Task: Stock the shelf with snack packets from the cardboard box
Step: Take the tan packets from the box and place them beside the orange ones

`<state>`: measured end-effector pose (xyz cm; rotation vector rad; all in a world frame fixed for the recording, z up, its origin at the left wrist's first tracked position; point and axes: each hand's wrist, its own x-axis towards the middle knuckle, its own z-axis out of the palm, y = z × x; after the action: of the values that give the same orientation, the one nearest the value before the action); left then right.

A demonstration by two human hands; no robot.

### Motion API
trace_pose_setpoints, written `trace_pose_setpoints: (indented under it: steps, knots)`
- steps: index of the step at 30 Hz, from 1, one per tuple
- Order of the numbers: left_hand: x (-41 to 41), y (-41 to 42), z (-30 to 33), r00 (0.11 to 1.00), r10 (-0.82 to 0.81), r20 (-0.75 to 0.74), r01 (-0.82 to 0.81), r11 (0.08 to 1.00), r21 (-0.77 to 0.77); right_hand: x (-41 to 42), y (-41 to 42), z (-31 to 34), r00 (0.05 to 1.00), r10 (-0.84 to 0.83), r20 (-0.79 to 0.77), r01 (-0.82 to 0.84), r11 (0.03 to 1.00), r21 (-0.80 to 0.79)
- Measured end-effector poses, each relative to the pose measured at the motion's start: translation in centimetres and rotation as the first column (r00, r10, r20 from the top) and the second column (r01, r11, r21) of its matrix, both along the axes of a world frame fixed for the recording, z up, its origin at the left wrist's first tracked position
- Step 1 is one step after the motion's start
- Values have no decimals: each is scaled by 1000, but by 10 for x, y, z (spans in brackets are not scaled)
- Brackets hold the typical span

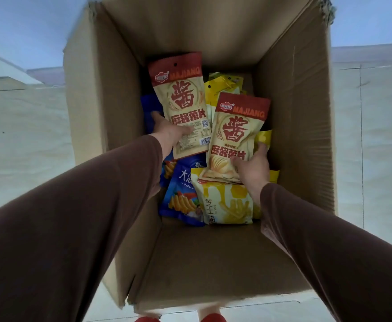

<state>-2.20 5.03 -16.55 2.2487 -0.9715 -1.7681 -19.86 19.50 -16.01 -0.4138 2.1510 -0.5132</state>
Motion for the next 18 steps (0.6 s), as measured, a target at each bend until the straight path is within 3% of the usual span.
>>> trace_pose_setpoints:
  steps: [2,6,9,13,18]
  knots:
    - [-1,2,5,996,49,-69,-47,998,35,2,-4,4,992,-89,92,82,994,77]
    - [6,14,40,970,168,-177,-158,985,66,9,-3,44,903,-260,342,260,965,47]
    - [18,24,83,956,197,-217,-195,980,33,12,2,100,843,-238,482,272,962,-1]
    - [19,31,178,960,100,-260,-117,992,-50,3,10,194,795,-263,547,361,929,-78]
    - [-6,43,329,946,-149,-288,82,970,-230,-34,32,342,646,-384,660,578,810,-95]
